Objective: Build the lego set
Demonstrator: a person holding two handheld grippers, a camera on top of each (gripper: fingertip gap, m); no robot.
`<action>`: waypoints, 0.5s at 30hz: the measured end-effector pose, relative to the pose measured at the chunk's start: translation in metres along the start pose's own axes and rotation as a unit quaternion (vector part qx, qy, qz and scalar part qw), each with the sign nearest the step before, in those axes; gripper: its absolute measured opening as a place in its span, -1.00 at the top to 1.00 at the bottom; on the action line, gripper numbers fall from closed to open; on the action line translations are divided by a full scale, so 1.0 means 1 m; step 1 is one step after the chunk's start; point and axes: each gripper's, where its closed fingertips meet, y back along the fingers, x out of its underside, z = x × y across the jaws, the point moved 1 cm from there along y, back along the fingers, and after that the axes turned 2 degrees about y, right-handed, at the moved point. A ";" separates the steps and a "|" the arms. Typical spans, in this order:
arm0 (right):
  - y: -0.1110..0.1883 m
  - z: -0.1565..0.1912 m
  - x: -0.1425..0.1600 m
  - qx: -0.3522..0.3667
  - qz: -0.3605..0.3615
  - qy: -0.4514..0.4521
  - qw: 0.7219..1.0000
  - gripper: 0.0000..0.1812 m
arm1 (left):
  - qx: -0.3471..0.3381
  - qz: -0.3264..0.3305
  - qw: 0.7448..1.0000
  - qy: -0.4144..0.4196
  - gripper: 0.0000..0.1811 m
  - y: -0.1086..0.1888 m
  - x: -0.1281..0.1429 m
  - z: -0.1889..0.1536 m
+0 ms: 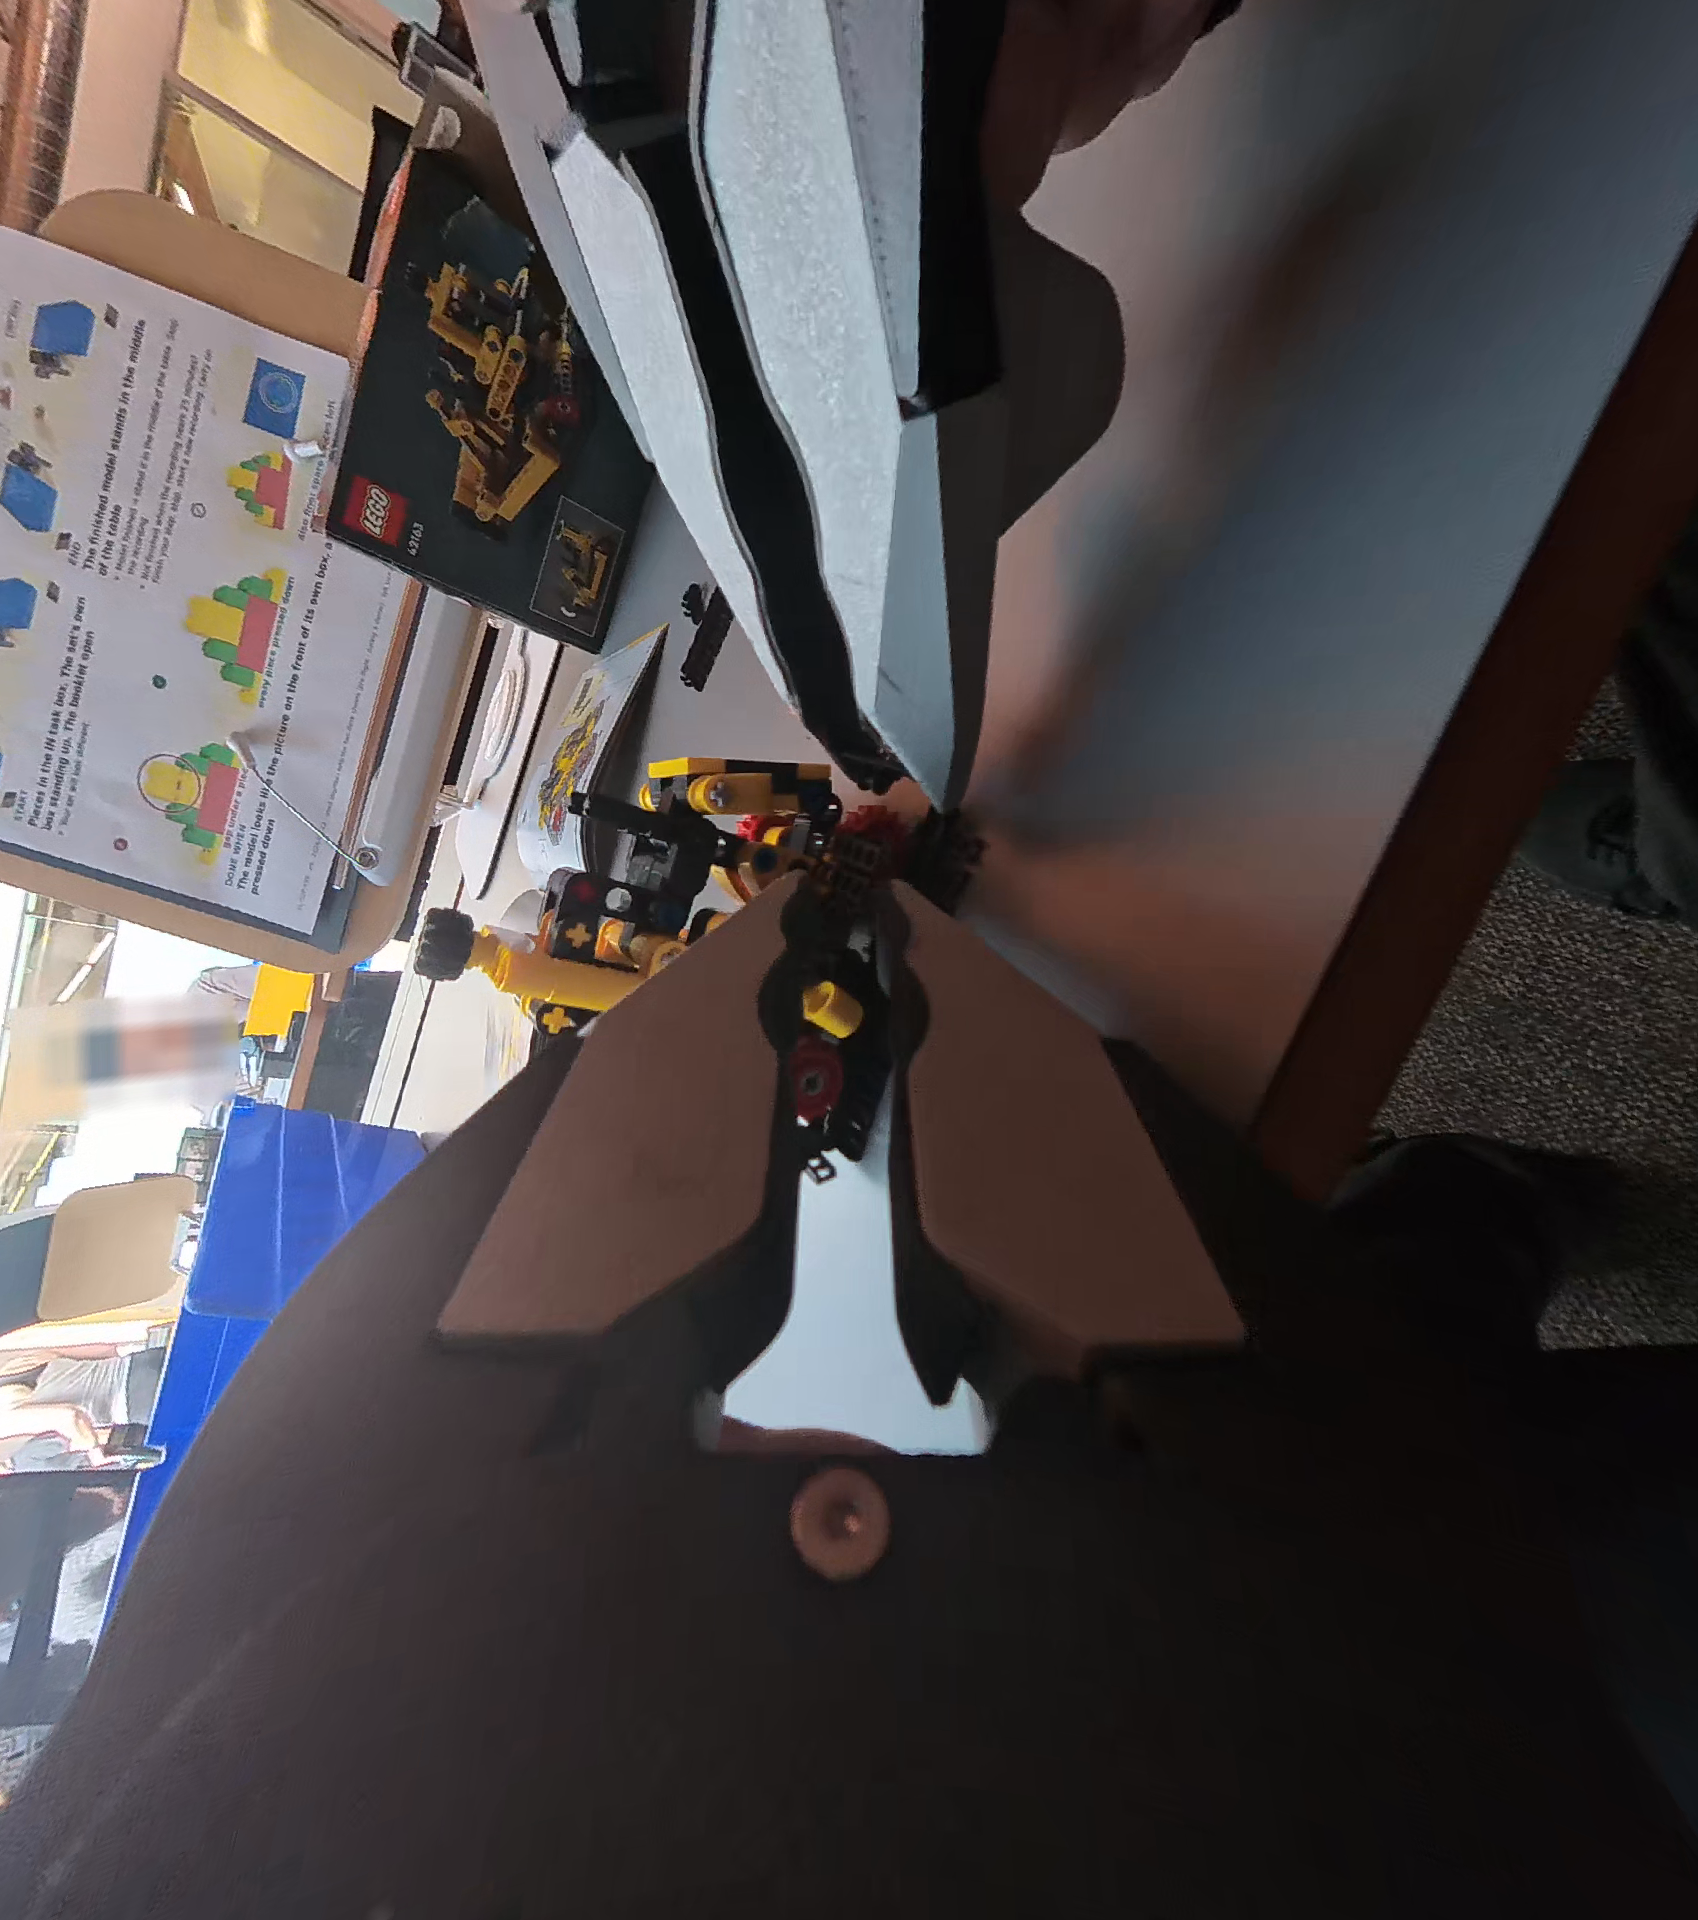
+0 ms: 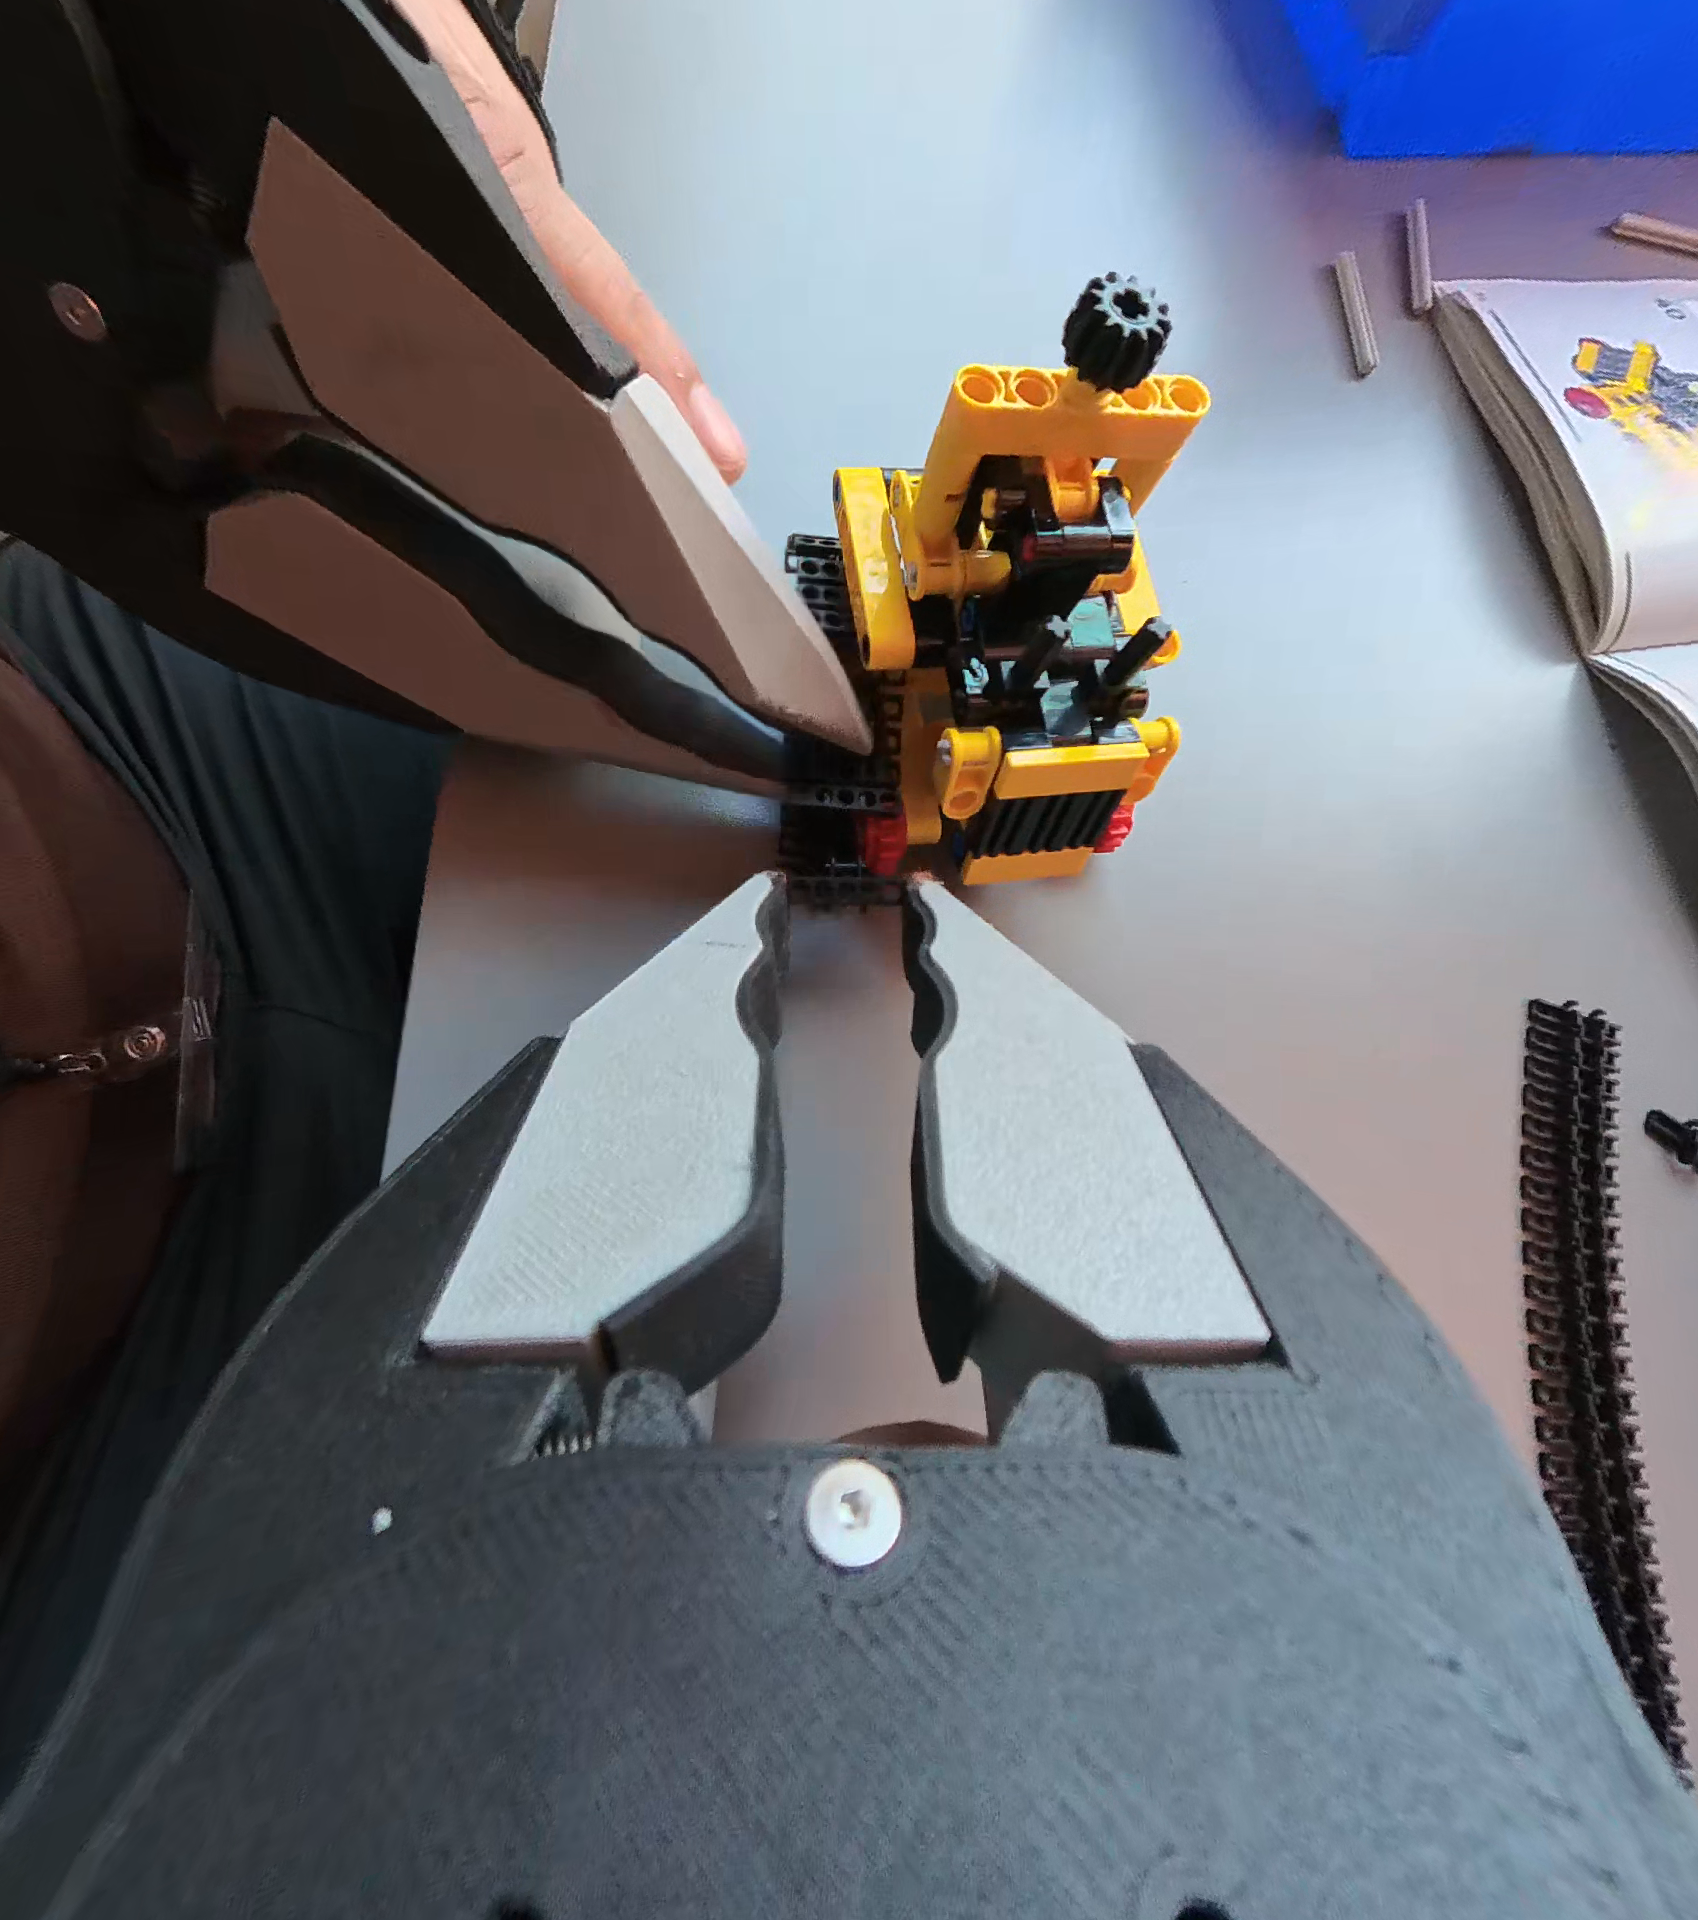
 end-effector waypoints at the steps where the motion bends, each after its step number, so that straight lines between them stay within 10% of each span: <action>1: 0.000 0.000 0.000 -0.001 0.002 0.000 1.000 0.80 | -0.001 -0.002 1.000 -0.001 0.94 0.000 -0.001 0.000; 15: -0.004 -0.001 -0.004 -0.003 0.013 -0.005 1.000 0.80 | -0.018 -0.022 0.999 0.037 0.98 0.000 -0.007 0.011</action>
